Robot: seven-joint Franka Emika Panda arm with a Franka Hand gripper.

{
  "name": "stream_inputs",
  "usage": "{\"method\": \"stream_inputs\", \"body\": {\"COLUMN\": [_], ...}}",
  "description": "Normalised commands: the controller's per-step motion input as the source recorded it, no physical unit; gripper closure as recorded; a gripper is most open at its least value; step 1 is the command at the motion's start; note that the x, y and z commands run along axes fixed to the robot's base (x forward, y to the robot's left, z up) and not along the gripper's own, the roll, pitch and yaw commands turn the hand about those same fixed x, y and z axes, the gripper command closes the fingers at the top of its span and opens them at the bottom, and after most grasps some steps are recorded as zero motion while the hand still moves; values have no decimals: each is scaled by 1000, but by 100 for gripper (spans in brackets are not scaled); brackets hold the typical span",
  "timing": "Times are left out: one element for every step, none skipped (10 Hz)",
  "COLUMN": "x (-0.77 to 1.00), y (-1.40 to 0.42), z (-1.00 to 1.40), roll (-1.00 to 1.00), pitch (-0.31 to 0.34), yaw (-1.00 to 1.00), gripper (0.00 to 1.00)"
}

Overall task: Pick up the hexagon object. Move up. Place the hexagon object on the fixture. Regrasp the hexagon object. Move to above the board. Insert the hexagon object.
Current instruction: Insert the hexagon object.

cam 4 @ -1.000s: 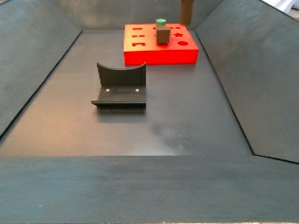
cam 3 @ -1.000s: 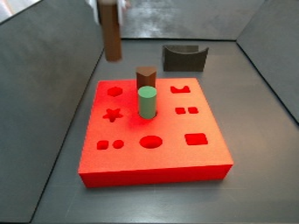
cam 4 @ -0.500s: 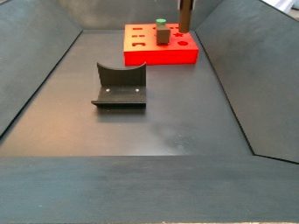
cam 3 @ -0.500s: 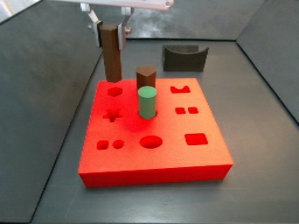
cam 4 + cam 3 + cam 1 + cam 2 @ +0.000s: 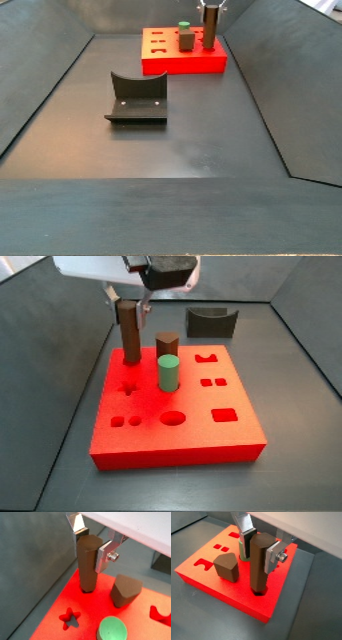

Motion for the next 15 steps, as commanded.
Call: {"method": "stream_inputs", "body": {"x": [0,3,20,0,0,-60,-69,0,-103,-89,0,0,0,-146,-143], "y": [-57,-106,-6,0,114,369,117,0,0,-269,-351,0,0,0,0], "z": [-503,-811,-197,-3,-277,-449,-286,0,-63,-394,-369,-149,-274,-734,-763], "roll": [54,149,76,0,90,23,6,0,0,0,0,3,93,264,314], "pitch": [-80,-83,-29,-20,76,86,0,-4,0,-56,-143,0,0,-71,-37], "yaw": [-94,-134,-103,0,-309,-526,-540,0,-23,-117,-80,0,0,0,9], "gripper": [100,100,100,100,100,100,100,100,100,100,100,100,100,100,100]}}
